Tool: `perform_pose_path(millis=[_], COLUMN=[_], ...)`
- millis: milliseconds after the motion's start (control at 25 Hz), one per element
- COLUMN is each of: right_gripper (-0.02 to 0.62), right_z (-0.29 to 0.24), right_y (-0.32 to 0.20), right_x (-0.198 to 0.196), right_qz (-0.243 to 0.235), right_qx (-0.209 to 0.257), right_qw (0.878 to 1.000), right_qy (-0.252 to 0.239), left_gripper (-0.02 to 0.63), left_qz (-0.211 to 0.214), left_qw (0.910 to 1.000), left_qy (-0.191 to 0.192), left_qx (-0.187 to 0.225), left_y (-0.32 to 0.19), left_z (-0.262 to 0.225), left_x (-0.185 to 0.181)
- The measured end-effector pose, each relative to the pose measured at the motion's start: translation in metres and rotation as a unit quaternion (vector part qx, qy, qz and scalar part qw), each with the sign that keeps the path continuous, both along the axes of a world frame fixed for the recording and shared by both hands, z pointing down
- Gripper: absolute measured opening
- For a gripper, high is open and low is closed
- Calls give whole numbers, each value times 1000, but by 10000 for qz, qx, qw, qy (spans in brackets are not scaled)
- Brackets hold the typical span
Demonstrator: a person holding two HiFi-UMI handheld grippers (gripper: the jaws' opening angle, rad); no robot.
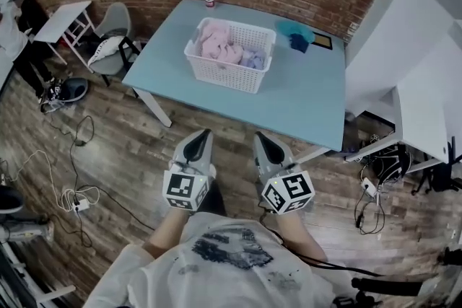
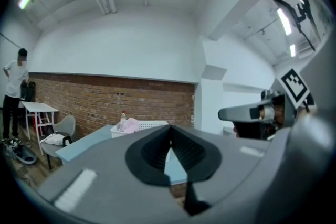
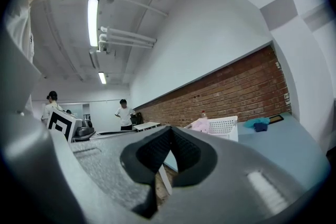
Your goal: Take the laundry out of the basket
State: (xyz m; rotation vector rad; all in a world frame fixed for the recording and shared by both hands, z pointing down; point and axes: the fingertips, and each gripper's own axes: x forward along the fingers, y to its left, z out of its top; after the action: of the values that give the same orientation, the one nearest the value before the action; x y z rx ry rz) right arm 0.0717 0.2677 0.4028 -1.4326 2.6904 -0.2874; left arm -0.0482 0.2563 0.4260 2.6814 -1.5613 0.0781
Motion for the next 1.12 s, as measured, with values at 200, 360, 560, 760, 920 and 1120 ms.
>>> perform_pose_path(millis=[200, 360, 560, 760, 920, 1120], right_gripper=[-2, -2, -2, -2, -2, -2], right_z=[2, 3, 6, 4, 7, 4], right_y=[-89, -159, -231, -280, -306, -336], right_x=[-25, -42, -66, -74, -68, -58], right_qz=[208, 413, 623, 821, 947, 993], right_qx=[-176, -301, -411, -475, -532, -498], right_qw=[9996, 9987, 9972, 9954, 9940, 9938], right_qy=[45, 57, 98, 135, 151, 102], left_gripper=[-11, -11, -11, -11, -11, -11], left_qz=[277, 486, 729, 929, 1037, 1091], left_qw=[9995, 9986, 9969, 9950, 9937, 9929], left_qy=[9, 9, -22, -52, -62, -139], left_qx=[-147, -230, -280, -360, -412, -461], left_y=[-94, -168, -244, -300, -326, -352], left_z=[2, 1, 5, 8, 9, 11], left_x=[-22, -39, -61, -69, -62, -50])
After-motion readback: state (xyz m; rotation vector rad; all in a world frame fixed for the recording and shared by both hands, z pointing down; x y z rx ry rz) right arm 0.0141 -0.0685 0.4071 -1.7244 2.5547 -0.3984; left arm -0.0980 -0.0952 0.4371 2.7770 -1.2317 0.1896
